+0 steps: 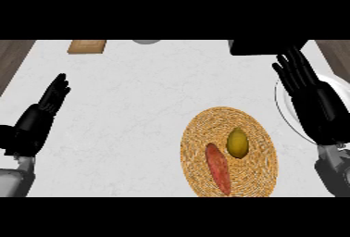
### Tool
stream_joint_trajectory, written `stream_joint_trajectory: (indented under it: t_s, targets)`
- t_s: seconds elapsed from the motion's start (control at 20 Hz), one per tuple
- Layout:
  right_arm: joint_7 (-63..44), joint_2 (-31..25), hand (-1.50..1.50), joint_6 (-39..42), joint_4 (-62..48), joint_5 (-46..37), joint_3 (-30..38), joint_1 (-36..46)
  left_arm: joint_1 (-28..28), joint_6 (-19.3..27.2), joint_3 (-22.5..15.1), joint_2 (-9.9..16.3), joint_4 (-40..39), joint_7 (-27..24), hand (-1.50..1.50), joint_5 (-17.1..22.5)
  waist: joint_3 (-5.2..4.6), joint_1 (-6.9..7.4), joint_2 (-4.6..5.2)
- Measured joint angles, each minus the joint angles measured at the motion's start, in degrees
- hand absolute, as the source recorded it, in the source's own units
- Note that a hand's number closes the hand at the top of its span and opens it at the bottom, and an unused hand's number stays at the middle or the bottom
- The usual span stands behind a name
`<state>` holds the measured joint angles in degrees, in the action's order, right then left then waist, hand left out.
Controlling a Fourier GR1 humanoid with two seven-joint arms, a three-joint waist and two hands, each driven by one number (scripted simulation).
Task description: Pick the lemon from the placemat and place it in the plate
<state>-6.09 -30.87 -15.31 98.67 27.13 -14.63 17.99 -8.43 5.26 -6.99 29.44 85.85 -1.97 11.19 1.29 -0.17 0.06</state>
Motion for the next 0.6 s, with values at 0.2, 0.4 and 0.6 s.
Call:
stream_joint_trajectory:
  t_s: [0.2,0.4,0.6]
  targets:
    - [2.05,-2.97,1.5,0.36,-1.4,-0.18,5.9,-0.94,2.29,1.32,-0.9,-3.39,-2.76,2.99,0.0,0.76,-0.78,-0.26,0.0]
    - [3.37,-10.38,1.5,-2.24,-6.32,-7.68,9.53,-3.43,6.15,2.27,-1.79,-7.72,-5.44,5.94,0.0,3.53,-1.56,-1.19,0.52]
    - [8.3,-7.56,-1.5,-13.19,-10.82,-13.73,13.12,-8.21,8.1,3.09,-3.58,-11.72,-5.84,8.15,0.0,5.04,-1.33,-1.31,0.22]
